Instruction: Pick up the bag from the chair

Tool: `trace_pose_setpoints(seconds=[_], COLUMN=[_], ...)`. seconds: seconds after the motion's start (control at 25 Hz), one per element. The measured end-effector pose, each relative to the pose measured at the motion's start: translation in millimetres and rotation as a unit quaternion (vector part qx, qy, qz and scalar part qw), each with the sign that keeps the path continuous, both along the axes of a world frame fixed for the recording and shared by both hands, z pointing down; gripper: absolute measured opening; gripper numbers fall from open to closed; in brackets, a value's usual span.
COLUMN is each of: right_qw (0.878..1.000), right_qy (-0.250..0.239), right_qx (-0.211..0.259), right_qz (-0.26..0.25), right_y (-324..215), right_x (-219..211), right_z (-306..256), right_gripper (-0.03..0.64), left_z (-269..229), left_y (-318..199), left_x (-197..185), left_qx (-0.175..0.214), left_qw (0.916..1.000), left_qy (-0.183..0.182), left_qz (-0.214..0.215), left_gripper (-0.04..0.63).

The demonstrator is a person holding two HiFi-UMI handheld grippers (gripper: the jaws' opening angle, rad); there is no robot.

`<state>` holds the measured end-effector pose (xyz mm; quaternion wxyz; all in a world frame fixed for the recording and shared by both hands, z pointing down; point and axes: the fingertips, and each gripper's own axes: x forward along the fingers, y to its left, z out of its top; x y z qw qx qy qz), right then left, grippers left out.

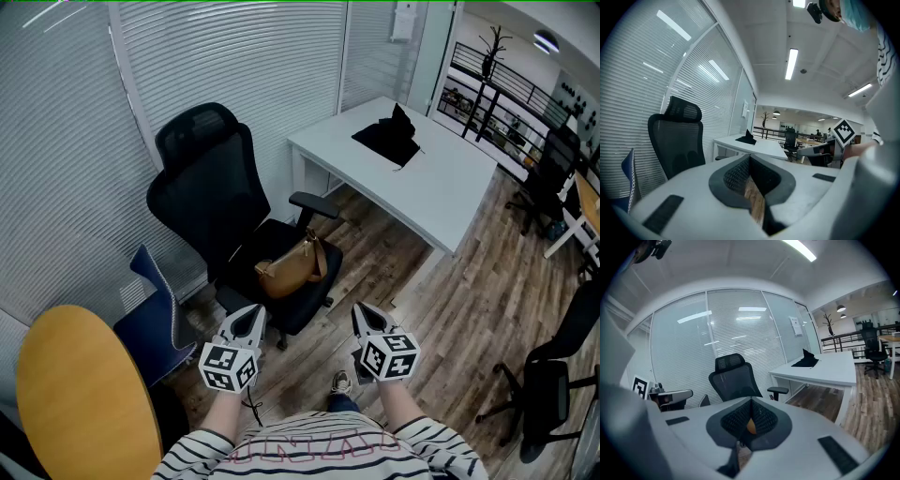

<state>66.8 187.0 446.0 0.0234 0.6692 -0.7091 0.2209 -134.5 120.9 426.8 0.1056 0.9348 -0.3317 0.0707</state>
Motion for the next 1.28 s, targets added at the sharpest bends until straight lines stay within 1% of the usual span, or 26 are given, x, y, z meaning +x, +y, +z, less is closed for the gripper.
trace_pose_setpoints(seconds=[0.16, 0.28, 0.36, 0.44, 0.48, 0.52, 0.56, 0.6, 0.64, 1.08, 1.28], right_qw=[1.000, 1.000, 0.999, 0.999, 0.999, 0.998, 0.998, 0.998, 0.998, 0.993, 0.991], right_qy=[-0.001, -0.017, -0.033, -0.037, -0.036, -0.037, -0.040, -0.044, -0.047, -0.058, -0.061], right_qx=[0.002, 0.005, 0.015, 0.017, 0.015, 0.012, 0.008, 0.004, 0.001, -0.020, -0.030], right_qz=[-0.008, -0.021, -0.027, -0.033, -0.036, -0.038, -0.041, -0.043, -0.045, -0.097, -0.112], right_y=[-14, -24, -32, -41, -46, -52, -57, -62, -67, -113, -134], right_x=[13, 21, 28, 37, 42, 47, 52, 57, 62, 113, 127], right_z=[4, 5, 4, 5, 7, 9, 12, 15, 17, 32, 45], right_gripper=[0.026, 0.028, 0.028, 0.031, 0.036, 0.059, 0.151, 0.218, 0.221, 0.219, 0.220], left_z=[3, 5, 6, 9, 11, 12, 15, 18, 21, 50, 60], left_y=[-11, -18, -26, -33, -37, -40, -43, -46, -48, -79, -87], left_x=[17, 29, 36, 43, 47, 51, 55, 59, 64, 105, 109], left_qx=[0.001, -0.005, -0.002, -0.006, -0.012, -0.020, -0.028, -0.036, -0.043, -0.080, -0.084], left_qw=[1.0000, 0.9999, 0.9997, 0.9993, 0.9991, 0.9987, 0.9981, 0.9976, 0.9972, 0.9885, 0.9838], left_qy=[0.003, 0.008, 0.004, 0.005, 0.011, 0.021, 0.029, 0.034, 0.036, 0.048, 0.045], left_qz=[-0.002, -0.008, -0.022, -0.035, -0.040, -0.043, -0.046, -0.048, -0.050, -0.119, -0.152], left_gripper=[0.025, 0.025, 0.026, 0.028, 0.031, 0.038, 0.101, 0.222, 0.249, 0.249, 0.249])
